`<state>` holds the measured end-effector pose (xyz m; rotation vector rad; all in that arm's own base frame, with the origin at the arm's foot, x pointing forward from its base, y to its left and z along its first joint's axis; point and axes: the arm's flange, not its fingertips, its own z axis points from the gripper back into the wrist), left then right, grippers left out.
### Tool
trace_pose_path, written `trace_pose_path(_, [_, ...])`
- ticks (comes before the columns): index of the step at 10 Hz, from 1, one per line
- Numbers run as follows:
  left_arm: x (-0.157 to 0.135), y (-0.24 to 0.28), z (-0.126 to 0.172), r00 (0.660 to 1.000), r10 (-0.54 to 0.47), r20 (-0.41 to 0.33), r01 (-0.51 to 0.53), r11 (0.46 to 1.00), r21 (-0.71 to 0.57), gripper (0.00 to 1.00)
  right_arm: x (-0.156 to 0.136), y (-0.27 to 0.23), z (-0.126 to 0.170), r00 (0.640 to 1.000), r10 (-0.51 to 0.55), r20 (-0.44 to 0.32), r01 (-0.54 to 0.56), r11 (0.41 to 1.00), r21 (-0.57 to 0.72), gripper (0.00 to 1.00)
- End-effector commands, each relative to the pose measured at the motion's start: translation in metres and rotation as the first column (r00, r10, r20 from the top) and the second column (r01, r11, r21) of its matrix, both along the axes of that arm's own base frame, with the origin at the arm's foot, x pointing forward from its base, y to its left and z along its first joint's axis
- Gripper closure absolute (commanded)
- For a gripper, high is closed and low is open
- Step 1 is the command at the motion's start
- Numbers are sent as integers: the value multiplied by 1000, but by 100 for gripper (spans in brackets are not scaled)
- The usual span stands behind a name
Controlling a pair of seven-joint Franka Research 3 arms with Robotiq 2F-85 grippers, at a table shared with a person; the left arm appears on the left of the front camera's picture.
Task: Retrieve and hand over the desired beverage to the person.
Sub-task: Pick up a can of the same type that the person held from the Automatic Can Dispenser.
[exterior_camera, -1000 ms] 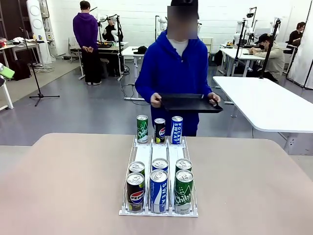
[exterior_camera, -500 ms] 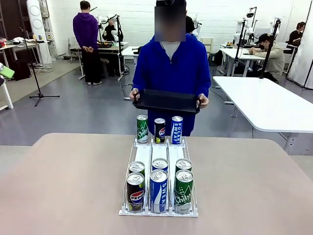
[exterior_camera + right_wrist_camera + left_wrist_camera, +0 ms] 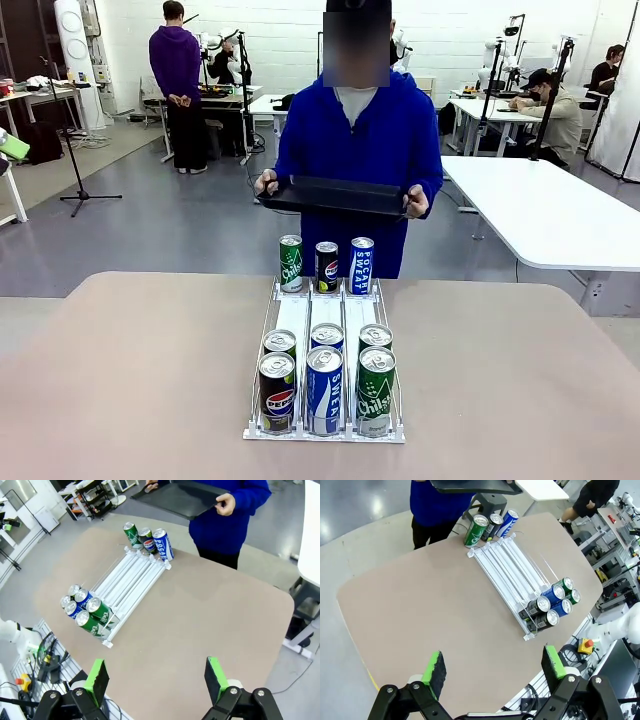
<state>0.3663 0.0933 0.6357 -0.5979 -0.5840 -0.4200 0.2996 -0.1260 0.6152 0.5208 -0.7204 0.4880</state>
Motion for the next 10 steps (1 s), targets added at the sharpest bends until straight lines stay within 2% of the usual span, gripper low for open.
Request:
trace_pose_path(1, [1,2,-1,1000,-18,16,19,1000,-15,0,2,0,0,1000,22,15,-22,1000,18,0])
trace_pose_path(10, [1,2,-1,1000,-18,16,19,1000,-15,0,2,0,0,1000,22,15,-22,1000,18,0])
